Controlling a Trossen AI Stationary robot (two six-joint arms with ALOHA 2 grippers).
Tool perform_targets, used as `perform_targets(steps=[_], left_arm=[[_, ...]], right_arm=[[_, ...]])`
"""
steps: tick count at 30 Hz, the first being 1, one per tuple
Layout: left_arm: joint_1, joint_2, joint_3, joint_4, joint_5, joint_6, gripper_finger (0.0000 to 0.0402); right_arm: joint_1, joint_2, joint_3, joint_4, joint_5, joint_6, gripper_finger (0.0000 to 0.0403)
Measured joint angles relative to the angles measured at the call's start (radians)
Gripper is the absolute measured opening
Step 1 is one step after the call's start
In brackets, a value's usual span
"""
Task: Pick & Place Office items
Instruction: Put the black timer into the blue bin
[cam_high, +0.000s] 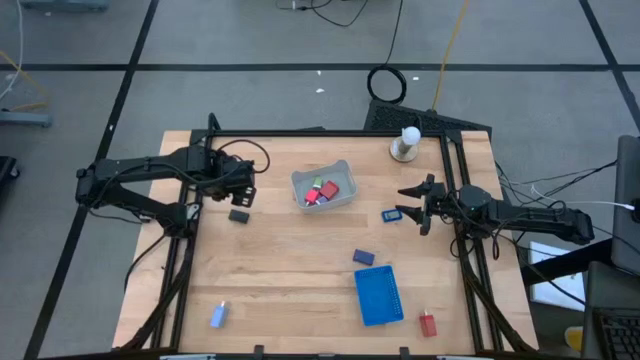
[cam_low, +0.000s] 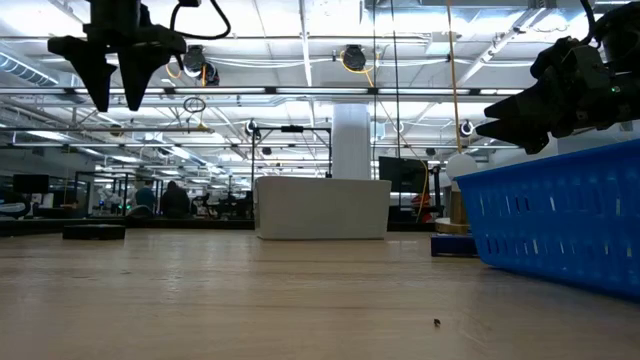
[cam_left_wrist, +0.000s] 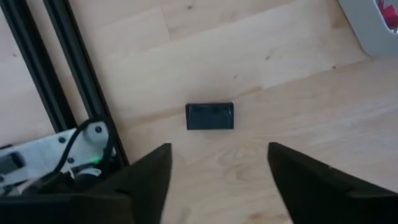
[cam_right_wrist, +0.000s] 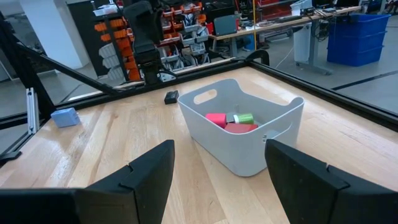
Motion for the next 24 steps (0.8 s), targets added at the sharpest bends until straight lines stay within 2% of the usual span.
perform_targets(steps=[6, 8, 15, 24], left_arm=[[0.000, 0.000, -0.003, -0.016, 0.014, -0.055, 0.0369], [0.000, 0.008, -0.013, -0.019, 0.013, -0.068, 0.0391], [-0.005, 0.012, -0.128, 0.069, 0.055, -0.103, 0.0374], [0.012, 0.013, -0.363, 0.432, 0.165, -0.038, 0.0370]], right_arm=[[0.000, 0.000, 0.000, 0.000, 0.000, 0.000, 0.0242], [0.000, 0.000, 0.000, 0.000, 0.000, 0.000, 0.0242], [0.000, 0.000, 0.000, 0.000, 0.000, 0.000, 0.0242], [0.000, 0.000, 0.000, 0.000, 0.000, 0.000, 0.0242]])
